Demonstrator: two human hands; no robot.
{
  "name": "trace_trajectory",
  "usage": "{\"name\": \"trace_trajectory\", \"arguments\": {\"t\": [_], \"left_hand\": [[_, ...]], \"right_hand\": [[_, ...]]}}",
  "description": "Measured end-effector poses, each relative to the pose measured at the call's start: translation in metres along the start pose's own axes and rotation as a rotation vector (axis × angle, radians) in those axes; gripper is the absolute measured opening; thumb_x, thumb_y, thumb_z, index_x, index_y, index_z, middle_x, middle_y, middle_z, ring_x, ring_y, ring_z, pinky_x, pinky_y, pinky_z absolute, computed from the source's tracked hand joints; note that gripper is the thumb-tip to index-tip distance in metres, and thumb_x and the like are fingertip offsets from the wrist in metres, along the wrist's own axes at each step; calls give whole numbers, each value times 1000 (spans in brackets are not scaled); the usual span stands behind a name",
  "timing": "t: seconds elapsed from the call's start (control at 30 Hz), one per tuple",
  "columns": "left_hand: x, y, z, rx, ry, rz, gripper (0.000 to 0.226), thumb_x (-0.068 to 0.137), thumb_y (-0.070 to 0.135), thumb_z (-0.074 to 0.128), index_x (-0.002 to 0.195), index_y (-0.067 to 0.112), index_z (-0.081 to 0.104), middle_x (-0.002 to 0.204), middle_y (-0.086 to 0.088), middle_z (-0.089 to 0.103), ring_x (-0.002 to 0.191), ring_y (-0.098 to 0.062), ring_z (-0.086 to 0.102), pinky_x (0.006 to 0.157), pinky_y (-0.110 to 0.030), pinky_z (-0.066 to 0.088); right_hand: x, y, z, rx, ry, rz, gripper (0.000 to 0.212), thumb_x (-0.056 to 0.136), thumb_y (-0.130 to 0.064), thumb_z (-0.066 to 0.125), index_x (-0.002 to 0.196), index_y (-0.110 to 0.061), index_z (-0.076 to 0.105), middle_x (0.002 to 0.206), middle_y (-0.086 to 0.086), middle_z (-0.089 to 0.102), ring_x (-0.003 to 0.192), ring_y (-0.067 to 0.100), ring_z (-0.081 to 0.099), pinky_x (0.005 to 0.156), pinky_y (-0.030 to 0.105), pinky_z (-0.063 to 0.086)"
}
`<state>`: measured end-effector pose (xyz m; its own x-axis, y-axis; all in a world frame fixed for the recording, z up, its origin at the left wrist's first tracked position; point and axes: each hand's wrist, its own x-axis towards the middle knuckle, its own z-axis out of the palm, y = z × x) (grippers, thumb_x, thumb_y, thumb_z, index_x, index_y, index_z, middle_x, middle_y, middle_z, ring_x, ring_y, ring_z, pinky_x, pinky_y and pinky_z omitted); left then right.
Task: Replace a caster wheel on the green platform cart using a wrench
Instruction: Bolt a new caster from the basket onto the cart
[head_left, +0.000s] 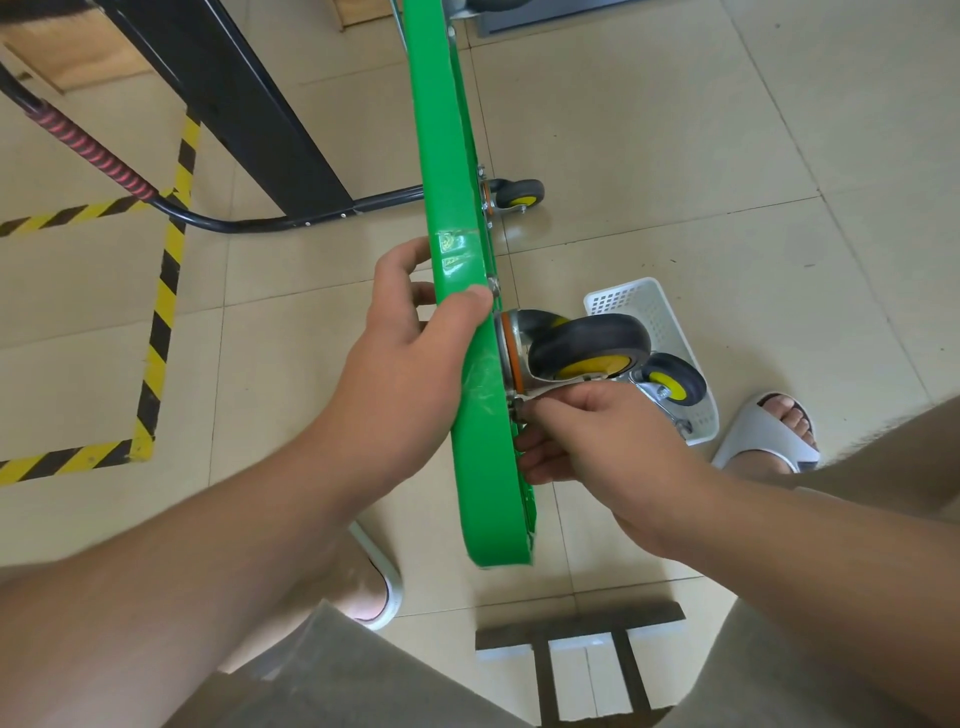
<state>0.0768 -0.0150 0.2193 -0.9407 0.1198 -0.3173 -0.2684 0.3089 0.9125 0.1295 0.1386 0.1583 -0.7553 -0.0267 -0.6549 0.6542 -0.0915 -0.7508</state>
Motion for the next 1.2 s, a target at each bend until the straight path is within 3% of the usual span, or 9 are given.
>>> {"name": "trace_trajectory", "arguments": {"t": [0.27, 0.4, 0.53, 0.7, 0.83, 0.97, 1.1, 1.2], "left_hand": [[1, 0, 0, -7, -7, 8, 31, 105, 39, 52, 131, 51, 41, 120, 8, 63, 85, -13, 73, 68, -29, 57], [0, -1, 0, -16, -5, 13, 29, 104, 39, 51, 128, 52, 41, 119, 8, 63, 84, -12, 73, 63, -23, 56], [0, 0, 0, -21, -5, 13, 30, 104, 38, 52, 129, 51, 41, 117, 8, 63, 82, -11, 73, 63, -22, 56], [0, 0, 0, -14, -12, 16, 31, 105, 40, 51, 132, 50, 40, 117, 9, 62, 80, -9, 72, 60, -19, 54], [1, 0, 0, -14, -8, 17, 30, 105, 39, 51, 131, 50, 41, 117, 8, 62, 82, -11, 73, 62, -21, 55], [0, -1, 0, -9, -5, 20, 31, 104, 40, 52, 130, 51, 41, 118, 9, 62, 82, -11, 73, 62, -20, 55], [0, -1, -1, -7, -14, 19, 31, 105, 41, 51, 131, 51, 39, 117, 9, 62, 85, -13, 73, 65, -24, 56], [1, -2, -1, -7, -17, 16, 31, 105, 41, 52, 132, 51, 39, 119, 9, 62, 87, -14, 74, 69, -30, 59]], "right_hand": [[2, -1, 0, -48, -19, 26, 27, 99, -25, 64, 93, -1, 74, 82, 24, 73, 62, 26, 70, 58, 28, 59], [2, 1, 1, 17, -28, 19, 20, 99, -22, 64, 102, -5, 75, 91, 21, 75, 73, 29, 73, 63, 30, 61], [0, 3, 1, 48, -4, -7, 18, 98, -19, 66, 97, -5, 77, 92, 21, 76, 75, 29, 74, 65, 28, 62], [0, 2, 1, 37, -27, -3, 17, 98, -10, 60, 97, -1, 75, 93, 23, 75, 86, 37, 75, 73, 36, 65], [2, 1, 0, -21, -24, -20, 17, 98, -12, 62, 95, -2, 75, 89, 21, 76, 81, 35, 75, 69, 35, 65], [4, 3, -1, -141, -13, -51, 24, 98, -23, 64, 87, -6, 75, 75, 13, 74, 64, 27, 71, 63, 35, 62], [5, 4, -3, -220, -13, -68, 23, 97, -18, 58, 87, -4, 74, 76, 15, 73, 69, 32, 73, 66, 41, 64], [5, 4, -2, -246, -25, -61, 26, 99, -22, 58, 89, -3, 73, 78, 20, 72, 65, 29, 72, 63, 39, 63]]}}
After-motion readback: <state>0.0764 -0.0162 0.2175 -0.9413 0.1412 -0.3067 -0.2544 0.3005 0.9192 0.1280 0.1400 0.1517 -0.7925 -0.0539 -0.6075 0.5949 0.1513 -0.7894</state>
